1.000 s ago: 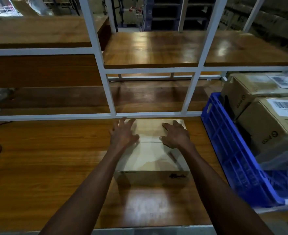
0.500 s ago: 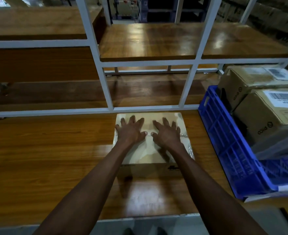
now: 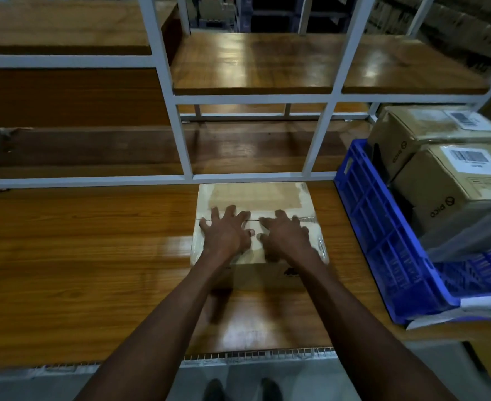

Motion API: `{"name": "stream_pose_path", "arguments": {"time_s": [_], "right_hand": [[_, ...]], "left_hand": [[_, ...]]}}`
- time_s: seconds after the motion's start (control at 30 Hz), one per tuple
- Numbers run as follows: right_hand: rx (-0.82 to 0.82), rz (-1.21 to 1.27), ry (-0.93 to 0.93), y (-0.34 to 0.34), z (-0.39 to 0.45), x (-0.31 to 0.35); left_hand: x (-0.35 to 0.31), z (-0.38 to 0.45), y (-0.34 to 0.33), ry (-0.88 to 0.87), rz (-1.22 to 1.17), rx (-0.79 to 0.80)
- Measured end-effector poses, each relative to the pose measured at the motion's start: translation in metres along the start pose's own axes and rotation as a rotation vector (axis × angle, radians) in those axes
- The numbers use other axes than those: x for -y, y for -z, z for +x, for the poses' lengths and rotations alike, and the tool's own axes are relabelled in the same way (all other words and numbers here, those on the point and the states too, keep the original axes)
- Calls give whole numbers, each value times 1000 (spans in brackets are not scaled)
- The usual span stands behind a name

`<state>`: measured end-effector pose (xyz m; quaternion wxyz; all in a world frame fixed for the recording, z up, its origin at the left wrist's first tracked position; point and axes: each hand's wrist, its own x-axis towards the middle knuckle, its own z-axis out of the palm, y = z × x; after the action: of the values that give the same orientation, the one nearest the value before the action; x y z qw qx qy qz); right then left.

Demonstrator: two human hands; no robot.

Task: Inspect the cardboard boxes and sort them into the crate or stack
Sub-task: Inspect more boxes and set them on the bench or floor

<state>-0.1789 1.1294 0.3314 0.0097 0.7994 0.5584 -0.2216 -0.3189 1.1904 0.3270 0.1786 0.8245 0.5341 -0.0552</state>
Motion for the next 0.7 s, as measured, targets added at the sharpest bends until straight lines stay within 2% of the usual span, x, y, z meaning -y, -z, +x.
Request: {"name": "stream_pose_path", "arguments": {"time_s": [0.1,0.27,0.5,0.7], "right_hand": [[-32,61,10,-19,-7,-7],[-13,50,22,-17,-3,-9],[-86,72,20,-21,-30,-8],[-214,122,14,-47,-60,-8]], "left_hand": [[0,-2,-3,21,-52,-11],[-9,-39,-12,10,-89,-130],[2,-53,-25,-35,-84,-151],[3,-53,-30,-47,-109,-137]]}}
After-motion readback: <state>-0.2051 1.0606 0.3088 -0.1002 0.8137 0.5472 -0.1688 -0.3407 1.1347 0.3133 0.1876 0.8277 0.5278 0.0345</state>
